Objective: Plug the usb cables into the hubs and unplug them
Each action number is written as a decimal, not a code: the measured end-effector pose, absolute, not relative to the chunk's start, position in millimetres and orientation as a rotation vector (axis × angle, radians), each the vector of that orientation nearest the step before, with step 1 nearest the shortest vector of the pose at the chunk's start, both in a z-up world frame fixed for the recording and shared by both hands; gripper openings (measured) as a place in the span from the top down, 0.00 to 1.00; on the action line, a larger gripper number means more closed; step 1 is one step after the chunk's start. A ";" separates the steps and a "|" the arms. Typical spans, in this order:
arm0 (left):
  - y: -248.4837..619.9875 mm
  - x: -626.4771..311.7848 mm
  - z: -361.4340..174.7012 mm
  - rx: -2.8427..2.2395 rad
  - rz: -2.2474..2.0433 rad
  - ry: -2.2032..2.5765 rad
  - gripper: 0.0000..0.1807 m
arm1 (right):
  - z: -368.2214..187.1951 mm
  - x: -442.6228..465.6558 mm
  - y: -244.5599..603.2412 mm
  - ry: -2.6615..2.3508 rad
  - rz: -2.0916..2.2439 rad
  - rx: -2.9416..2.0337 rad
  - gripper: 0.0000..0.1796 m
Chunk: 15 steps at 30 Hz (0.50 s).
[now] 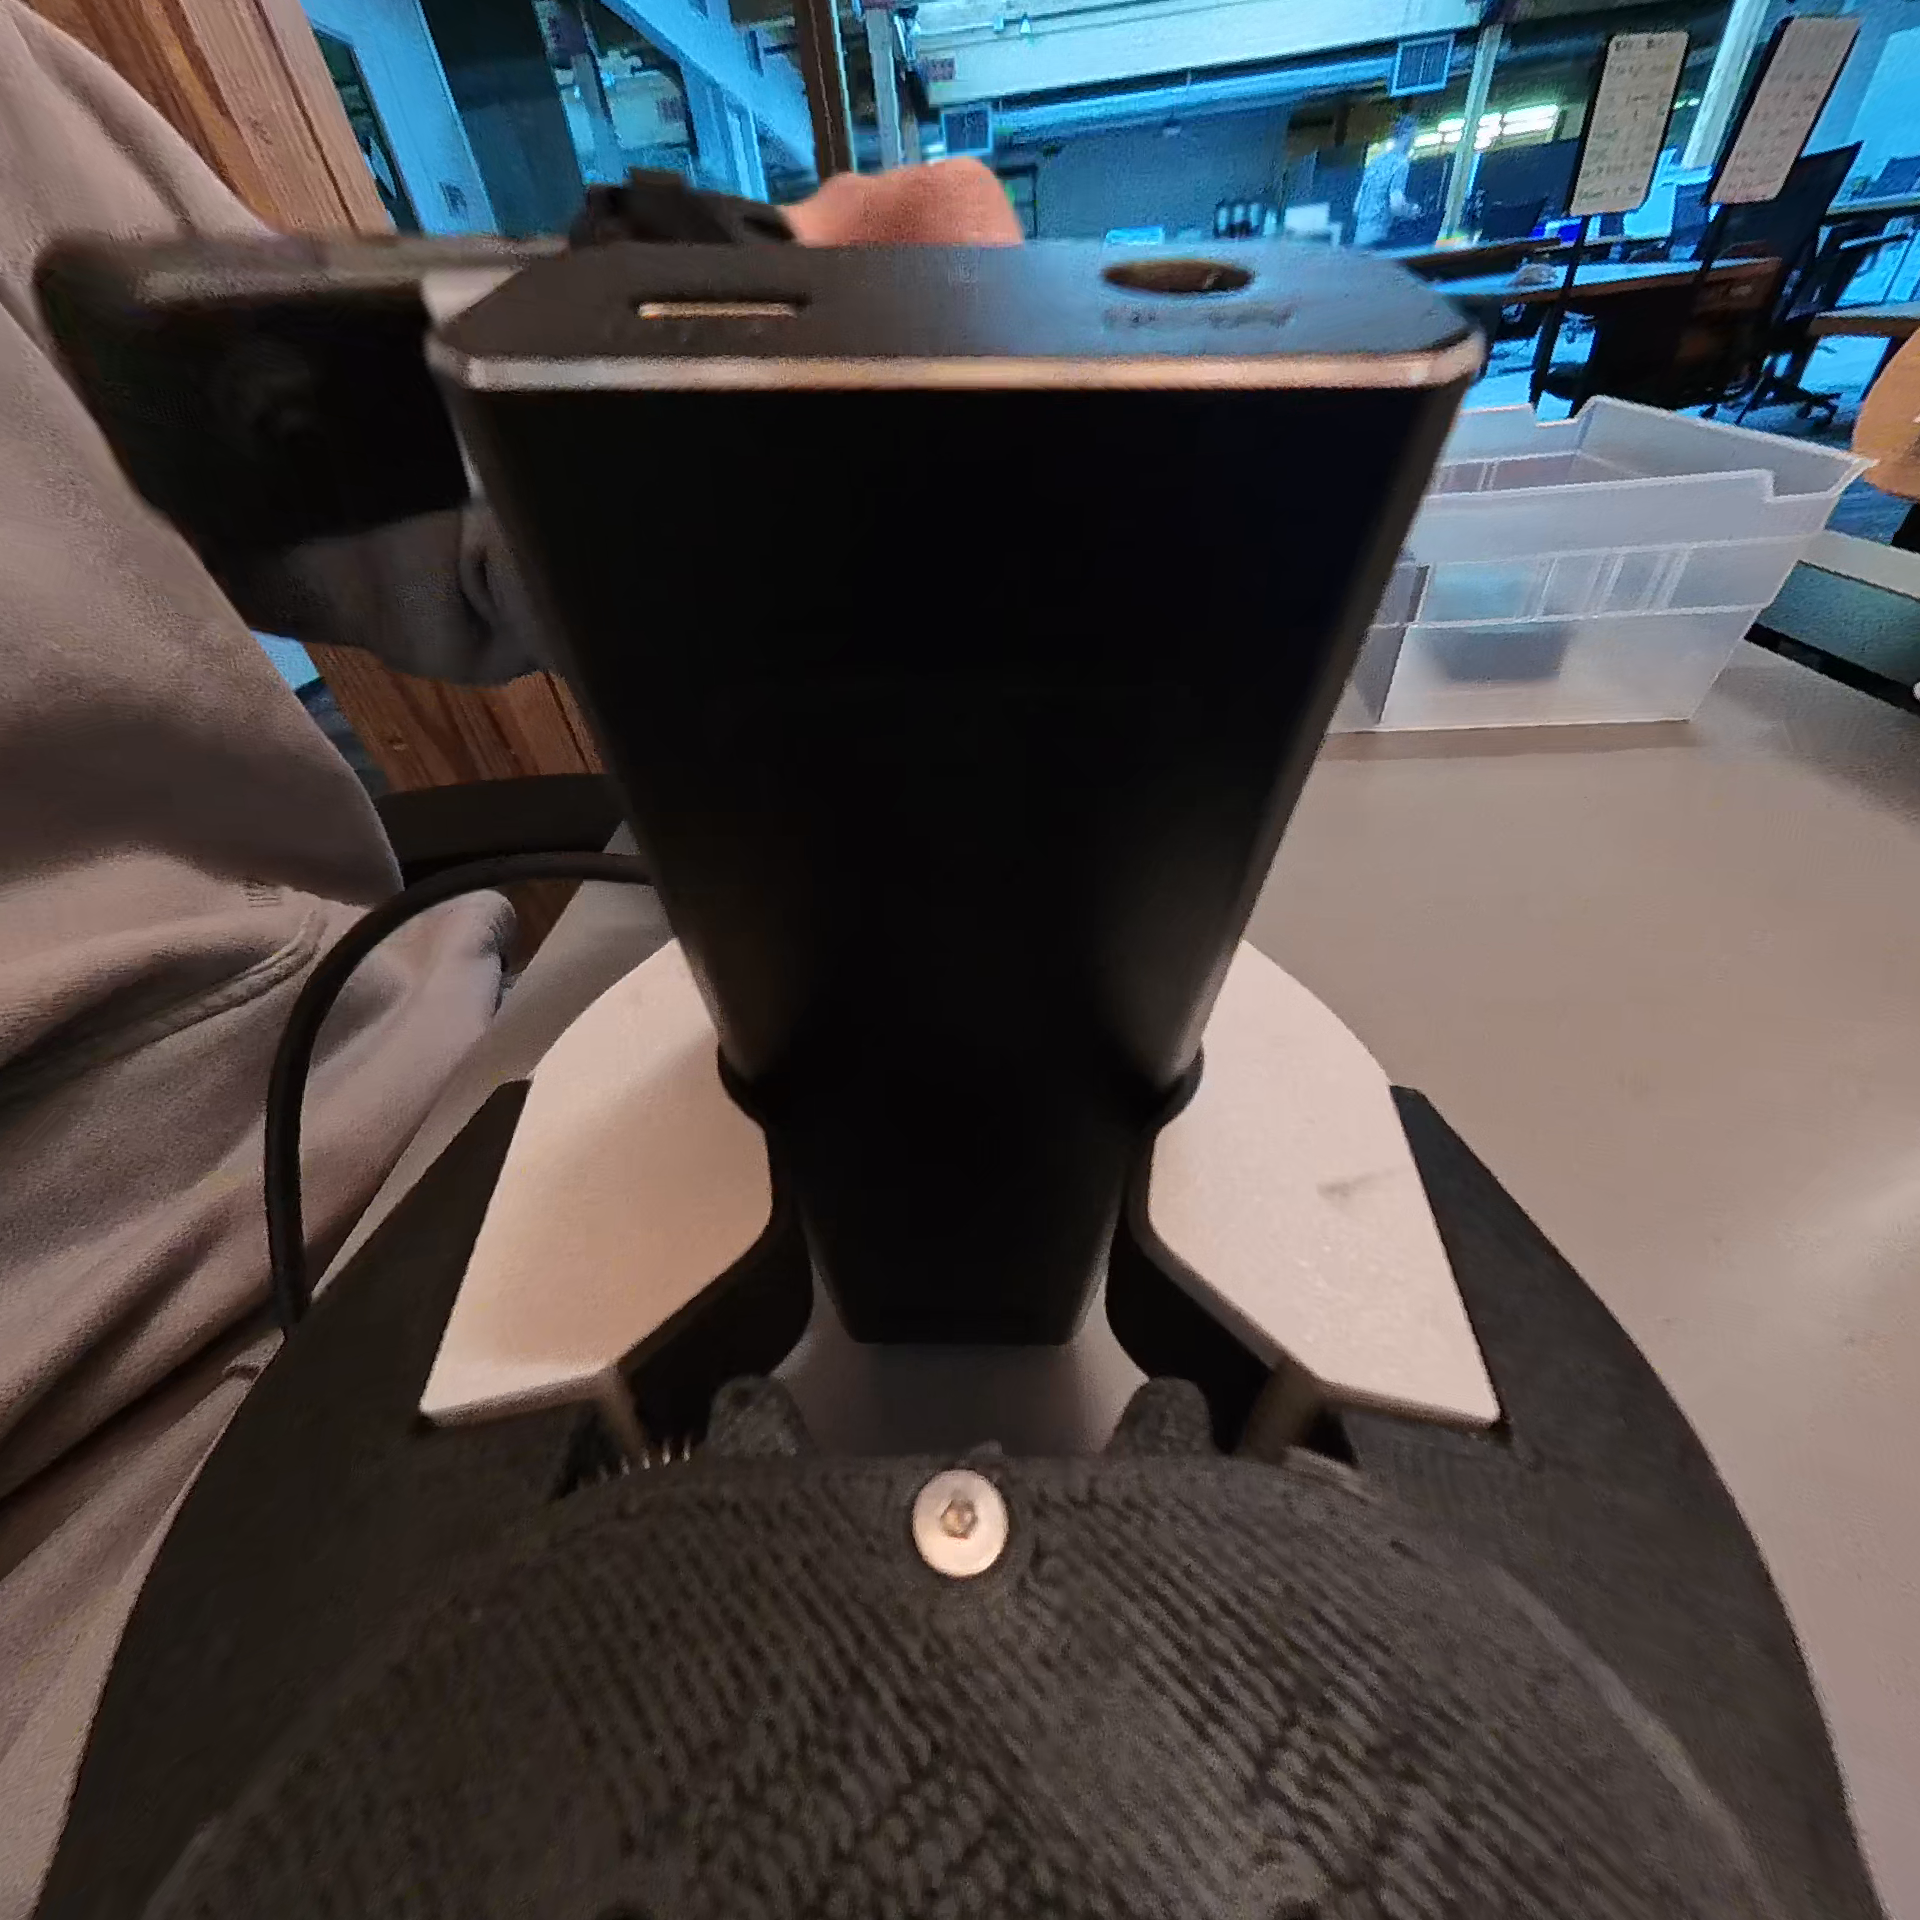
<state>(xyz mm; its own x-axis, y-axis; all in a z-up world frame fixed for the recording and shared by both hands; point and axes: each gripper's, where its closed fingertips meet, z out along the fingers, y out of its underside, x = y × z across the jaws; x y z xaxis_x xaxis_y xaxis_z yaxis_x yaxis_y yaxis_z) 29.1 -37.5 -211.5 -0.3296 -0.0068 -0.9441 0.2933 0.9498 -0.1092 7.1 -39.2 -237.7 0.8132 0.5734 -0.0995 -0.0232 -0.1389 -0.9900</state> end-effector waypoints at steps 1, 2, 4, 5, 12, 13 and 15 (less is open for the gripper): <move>-36.1 27.5 -210.2 0.129 -0.388 1.929 0.93 | -236.3 7.9 -40.0 -0.436 0.545 -1.631 0.60; -32.2 25.4 -208.9 0.041 -0.476 1.970 0.93 | -235.4 8.3 -40.5 -0.434 0.547 -1.624 0.60; -30.0 21.2 -205.9 -0.192 -0.703 2.050 0.94 | -236.0 7.6 -40.2 -0.439 0.544 -1.629 0.60; -31.9 17.7 -206.8 -0.329 -0.836 2.109 0.94 | -237.1 6.4 -40.1 -0.447 0.543 -1.636 0.60; -36.2 14.0 -214.5 -0.719 -1.203 2.249 0.97 | -239.2 5.7 -39.2 -0.451 0.530 -1.650 0.60; -37.4 13.4 -214.5 -0.725 -1.224 2.256 0.99 | -238.9 5.6 -39.4 -0.452 0.531 -1.648 0.60; -38.0 13.2 -214.6 -0.727 -1.245 2.262 0.99 | -238.9 5.8 -39.3 -0.451 0.530 -1.647 0.60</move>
